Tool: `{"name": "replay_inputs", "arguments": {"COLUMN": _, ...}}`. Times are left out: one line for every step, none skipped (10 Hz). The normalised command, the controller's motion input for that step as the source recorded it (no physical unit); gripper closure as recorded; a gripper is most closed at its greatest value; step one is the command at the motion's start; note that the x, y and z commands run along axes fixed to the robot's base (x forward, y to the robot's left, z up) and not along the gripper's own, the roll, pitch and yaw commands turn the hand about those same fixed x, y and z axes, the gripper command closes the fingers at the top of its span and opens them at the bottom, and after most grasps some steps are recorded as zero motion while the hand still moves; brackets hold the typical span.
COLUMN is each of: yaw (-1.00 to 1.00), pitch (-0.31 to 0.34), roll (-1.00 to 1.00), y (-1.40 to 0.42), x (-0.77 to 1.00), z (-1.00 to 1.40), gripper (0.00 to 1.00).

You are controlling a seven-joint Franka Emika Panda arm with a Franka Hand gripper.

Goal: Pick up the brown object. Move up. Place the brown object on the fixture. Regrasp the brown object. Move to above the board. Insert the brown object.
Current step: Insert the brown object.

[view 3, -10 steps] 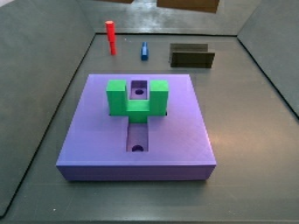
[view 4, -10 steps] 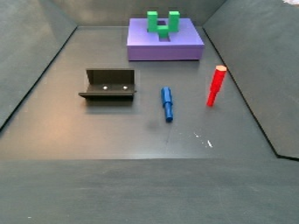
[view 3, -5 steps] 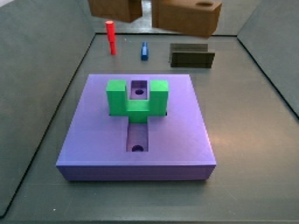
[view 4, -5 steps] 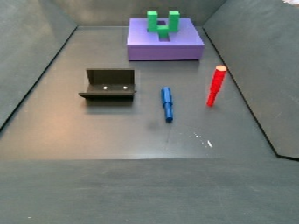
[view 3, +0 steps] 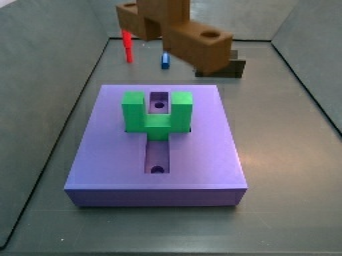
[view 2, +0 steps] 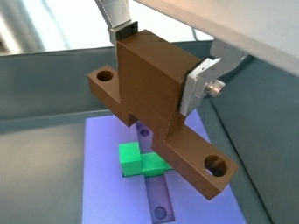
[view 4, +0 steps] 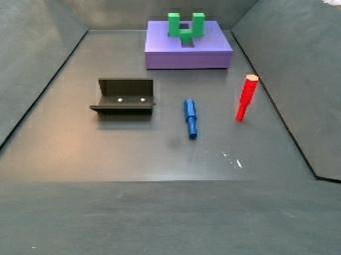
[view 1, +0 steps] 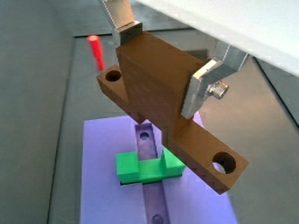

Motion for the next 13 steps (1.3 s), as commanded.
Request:
{"name": "replay_inputs", "arguments": {"yaw": -0.89, "pitch": 0.05, "roll": 0.02, "y": -0.17, "x": 0.0, "z": -0.24, "gripper": 1.0}}
{"name": "replay_inputs", "arguments": {"yaw": -0.92, "pitch": 0.03, "roll": 0.01, "y": -0.17, "x": 0.0, "z": -0.23, "gripper": 1.0}}
{"name": "replay_inputs", "arguments": {"yaw": -0.99, "pitch": 0.0, "roll": 0.0, "y": -0.13, "x": 0.0, "z": -0.25, "gripper": 1.0}}
{"name": "replay_inputs", "arguments": {"yaw": -0.99, "pitch": 0.0, "roll": 0.0, "y": -0.13, "x": 0.0, "z": -0.23, "gripper": 1.0}}
{"name": "replay_inputs", "arguments": {"yaw": -0.93, "pitch": 0.0, "roll": 0.0, "y": -0.12, "x": 0.05, "z": -0.21, "gripper": 1.0}}
{"name": "replay_inputs", "arguments": {"yaw": -0.9, "pitch": 0.039, "roll": 0.0, "y": 0.0, "x": 0.02, "z": -0.18, "gripper": 1.0}}
{"name": "replay_inputs", "arguments": {"yaw": -0.33, "pitch": 0.113, "roll": 0.0, "y": 0.0, "x": 0.29, "z": -0.14, "gripper": 1.0}}
{"name": "replay_inputs", "arguments": {"yaw": -0.02, "pitch": 0.0, "roll": 0.0, "y": 0.0, "x": 0.01, "z": -0.03, "gripper": 1.0}}
{"name": "replay_inputs", "arguments": {"yaw": 0.0, "pitch": 0.0, "roll": 0.08, "y": 0.0, "x": 0.0, "z": -0.19, "gripper": 1.0}}
{"name": "replay_inputs", "arguments": {"yaw": -0.03, "pitch": 0.0, "roll": 0.2, "y": -0.02, "x": 0.0, "z": -0.41, "gripper": 1.0}}
{"name": "replay_inputs", "arguments": {"yaw": -0.05, "pitch": 0.001, "roll": 0.28, "y": -0.04, "x": 0.03, "z": -0.44, "gripper": 1.0}}
{"name": "replay_inputs", "arguments": {"yaw": -0.07, "pitch": 0.0, "roll": 0.32, "y": -0.05, "x": 0.07, "z": -0.38, "gripper": 1.0}}
{"name": "replay_inputs", "arguments": {"yaw": -0.11, "pitch": 0.011, "roll": 0.26, "y": -0.04, "x": 0.03, "z": -0.34, "gripper": 1.0}}
